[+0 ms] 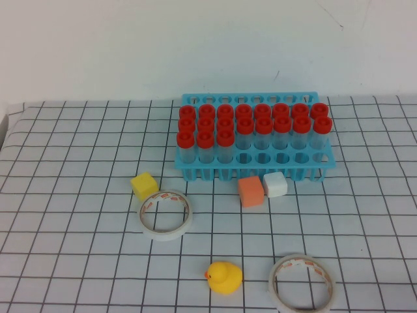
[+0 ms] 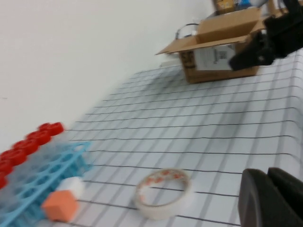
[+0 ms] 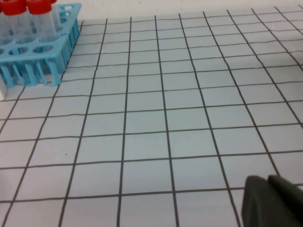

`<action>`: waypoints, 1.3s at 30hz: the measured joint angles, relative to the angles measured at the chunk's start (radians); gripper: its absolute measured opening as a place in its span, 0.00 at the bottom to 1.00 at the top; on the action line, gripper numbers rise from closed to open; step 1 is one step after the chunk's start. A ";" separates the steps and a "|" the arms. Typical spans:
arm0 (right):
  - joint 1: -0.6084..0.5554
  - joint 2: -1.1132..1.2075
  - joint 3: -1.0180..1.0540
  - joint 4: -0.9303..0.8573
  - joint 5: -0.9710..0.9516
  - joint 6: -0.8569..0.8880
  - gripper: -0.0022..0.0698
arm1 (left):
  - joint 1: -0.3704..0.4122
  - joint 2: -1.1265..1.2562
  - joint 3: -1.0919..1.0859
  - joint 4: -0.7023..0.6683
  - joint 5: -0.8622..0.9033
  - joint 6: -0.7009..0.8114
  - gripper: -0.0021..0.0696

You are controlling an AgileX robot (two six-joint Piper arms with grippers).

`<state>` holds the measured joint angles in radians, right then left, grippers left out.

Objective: Place the test tubes

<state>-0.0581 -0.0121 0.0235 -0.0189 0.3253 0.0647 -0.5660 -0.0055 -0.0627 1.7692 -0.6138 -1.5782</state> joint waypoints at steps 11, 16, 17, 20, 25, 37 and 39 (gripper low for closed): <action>0.000 0.000 0.000 0.000 0.000 0.000 0.03 | 0.000 0.000 0.000 -0.523 0.484 -0.023 0.03; 0.000 0.000 0.000 0.000 0.000 0.000 0.03 | 0.002 0.000 0.000 -0.990 0.643 0.230 0.03; 0.000 0.000 0.000 0.000 0.000 0.000 0.03 | 0.002 0.000 0.000 -1.063 0.647 0.343 0.03; 0.000 0.000 0.000 0.000 0.000 0.000 0.03 | 0.002 0.000 0.000 -1.250 0.648 0.719 0.03; 0.000 0.000 0.000 0.000 0.000 0.000 0.03 | 0.006 -0.003 0.000 -1.537 0.710 1.214 0.03; 0.000 0.000 0.000 0.000 0.002 0.000 0.03 | 0.316 -0.007 0.000 -1.614 0.815 1.447 0.03; 0.000 0.000 -0.001 0.000 0.002 0.000 0.03 | 0.387 -0.007 0.000 -1.630 0.839 1.509 0.03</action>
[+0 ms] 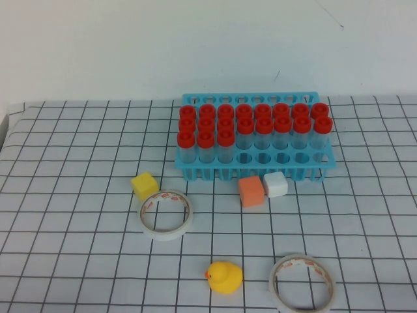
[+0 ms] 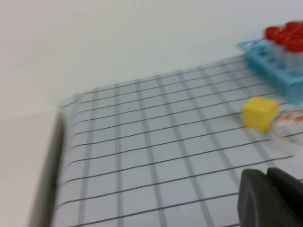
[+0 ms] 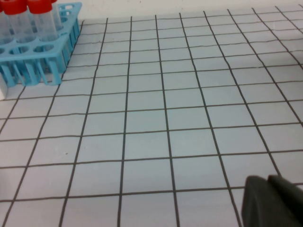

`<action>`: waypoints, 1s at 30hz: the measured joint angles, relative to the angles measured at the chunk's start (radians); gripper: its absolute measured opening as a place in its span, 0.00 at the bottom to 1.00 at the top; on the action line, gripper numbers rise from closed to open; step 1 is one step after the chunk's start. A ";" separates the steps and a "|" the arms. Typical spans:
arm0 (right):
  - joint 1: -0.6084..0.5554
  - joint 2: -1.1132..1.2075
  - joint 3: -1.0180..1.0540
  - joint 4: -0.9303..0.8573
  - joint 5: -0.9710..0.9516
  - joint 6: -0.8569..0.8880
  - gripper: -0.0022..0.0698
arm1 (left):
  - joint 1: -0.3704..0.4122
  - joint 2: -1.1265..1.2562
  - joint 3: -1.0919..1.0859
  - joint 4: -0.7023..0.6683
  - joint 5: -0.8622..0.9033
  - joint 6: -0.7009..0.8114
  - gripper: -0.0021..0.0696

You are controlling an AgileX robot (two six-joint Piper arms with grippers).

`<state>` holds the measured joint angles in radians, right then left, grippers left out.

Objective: Place the test tubes

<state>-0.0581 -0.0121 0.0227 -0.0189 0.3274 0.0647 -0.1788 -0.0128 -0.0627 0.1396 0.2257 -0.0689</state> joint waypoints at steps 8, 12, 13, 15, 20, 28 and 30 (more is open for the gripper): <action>0.000 0.000 -0.002 0.000 0.004 0.000 0.03 | 0.177 -0.001 0.000 -0.066 0.018 0.193 0.03; 0.000 0.000 -0.002 0.000 0.006 0.000 0.03 | 0.181 -0.001 0.017 -0.077 0.003 0.198 0.03; 0.000 0.000 -0.002 0.000 0.006 0.000 0.03 | 0.181 -0.001 0.033 -0.082 -0.010 0.198 0.03; 0.000 0.000 -0.002 0.000 0.006 0.000 0.03 | 0.181 -0.001 0.069 -0.088 -0.037 0.198 0.03; 0.000 0.000 -0.002 0.000 0.006 0.000 0.03 | 0.181 -0.001 0.082 -0.100 -0.045 0.139 0.03; 0.000 0.000 -0.002 0.000 0.006 0.000 0.03 | 0.181 -0.001 0.082 -0.118 0.055 0.176 0.03; 0.000 0.000 -0.002 0.000 0.006 0.000 0.03 | 0.181 -0.001 0.081 -0.120 0.069 0.194 0.03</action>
<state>-0.0581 -0.0121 0.0212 -0.0189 0.3332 0.0647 0.0025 -0.0135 0.0179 0.0196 0.2950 0.1255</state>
